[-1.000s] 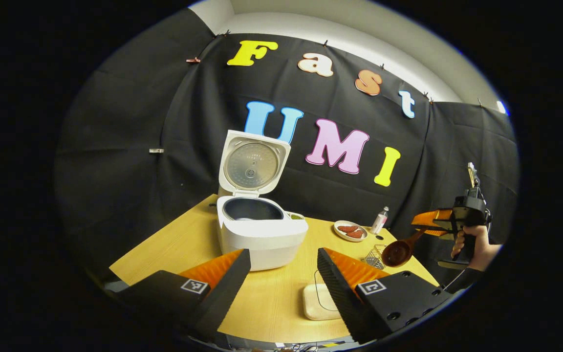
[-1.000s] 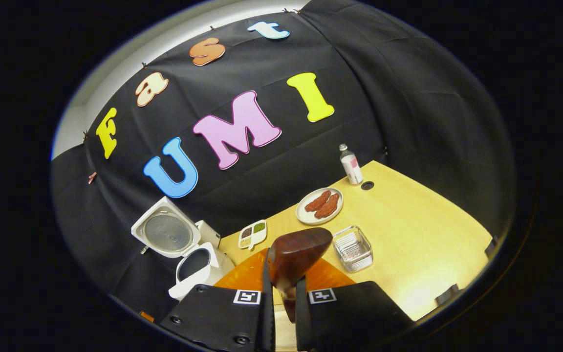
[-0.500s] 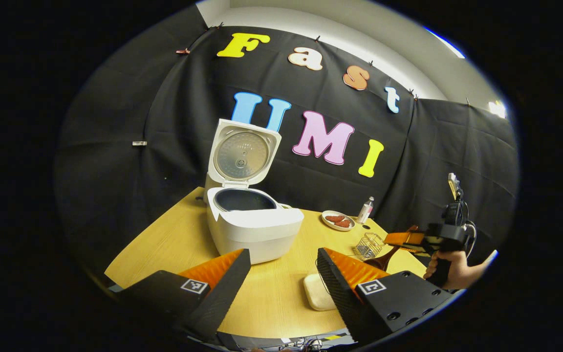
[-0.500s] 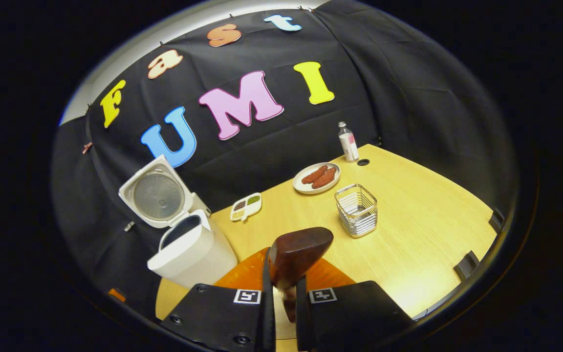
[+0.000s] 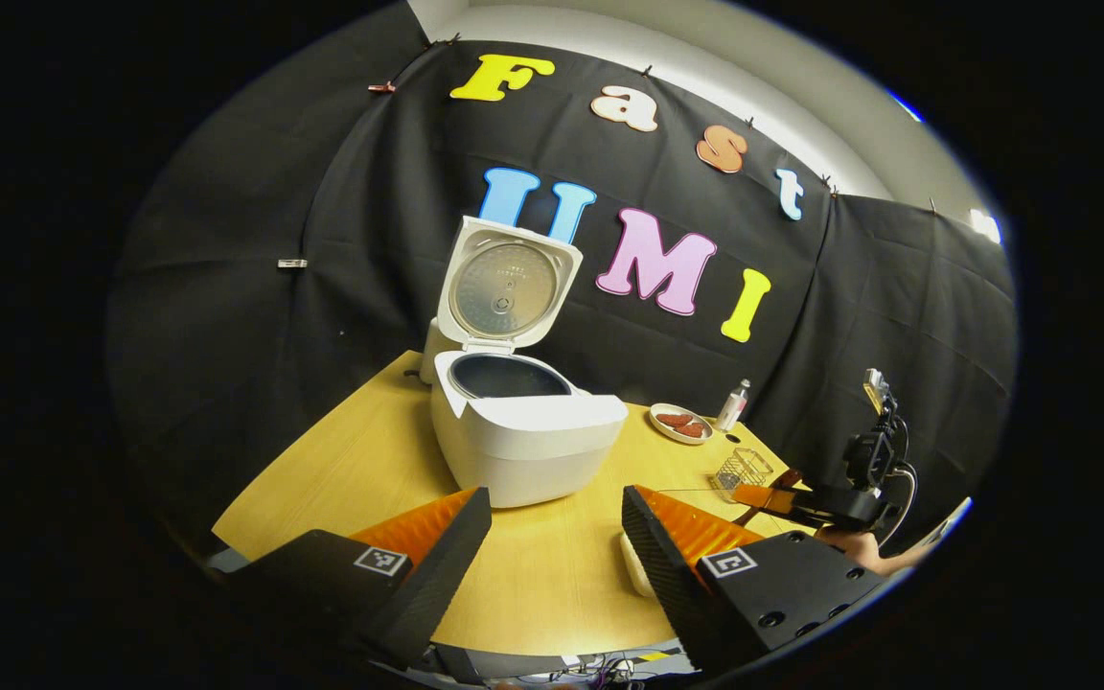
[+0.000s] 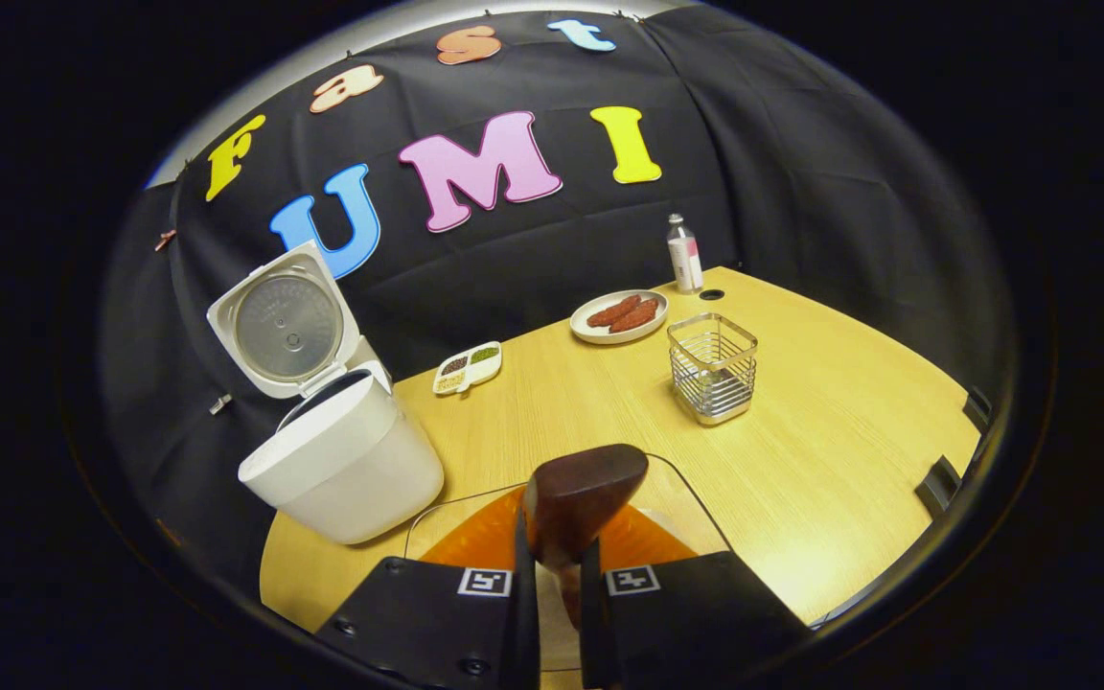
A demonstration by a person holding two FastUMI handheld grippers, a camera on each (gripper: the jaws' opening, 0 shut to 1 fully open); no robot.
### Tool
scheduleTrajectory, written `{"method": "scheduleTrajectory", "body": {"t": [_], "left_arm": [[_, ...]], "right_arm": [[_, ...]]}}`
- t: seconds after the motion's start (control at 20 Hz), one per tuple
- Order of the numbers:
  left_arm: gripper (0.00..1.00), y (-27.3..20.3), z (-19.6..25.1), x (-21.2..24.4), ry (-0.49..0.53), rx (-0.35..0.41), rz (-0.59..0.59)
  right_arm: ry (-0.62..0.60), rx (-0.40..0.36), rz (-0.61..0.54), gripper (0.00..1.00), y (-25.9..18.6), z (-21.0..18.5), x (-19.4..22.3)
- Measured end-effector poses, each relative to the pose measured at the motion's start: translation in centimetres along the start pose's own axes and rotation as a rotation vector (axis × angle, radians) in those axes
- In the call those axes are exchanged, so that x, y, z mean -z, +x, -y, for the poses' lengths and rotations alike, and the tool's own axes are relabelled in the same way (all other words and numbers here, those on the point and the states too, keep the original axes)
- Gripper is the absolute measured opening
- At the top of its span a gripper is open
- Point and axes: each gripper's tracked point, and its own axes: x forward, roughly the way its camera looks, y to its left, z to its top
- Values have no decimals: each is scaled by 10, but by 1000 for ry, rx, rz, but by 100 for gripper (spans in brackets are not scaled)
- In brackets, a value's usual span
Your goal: Close the left gripper, press the button to open the rice cooker; take a wooden spoon from the chopstick holder with the right hand, scoop a spoonful of rice and pour it into the rice cooker, then put the wooden spoon back into the chopstick holder.
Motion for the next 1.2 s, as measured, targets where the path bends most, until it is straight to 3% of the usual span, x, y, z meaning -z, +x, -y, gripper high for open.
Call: {"method": "scheduleTrajectory", "body": {"t": [0.1, 0.3, 0.45, 0.6, 0.8, 1.2], "left_arm": [[95, -1, -4, 0, -6, -6, 6], [95, -2, -7, -1, -18, -3, 10], [95, 0, -4, 0, -7, 5, 10], [95, -1, 0, 1, -4, 14, 6], [95, 2, 3, -1, 9, 22, 10], [95, 6, 13, -4, 5, 48, 5]], "right_arm": [[86, -14, -45, 21, -1, -13, 10], [111, -37, -81, 21, -8, -29, 18], [217, -61, -124, 21, -10, -43, 24], [226, -62, -140, 21, -10, -38, 24], [402, -33, -176, 21, -11, -20, 21], [574, -30, -144, 21, -25, 9, -17]]}}
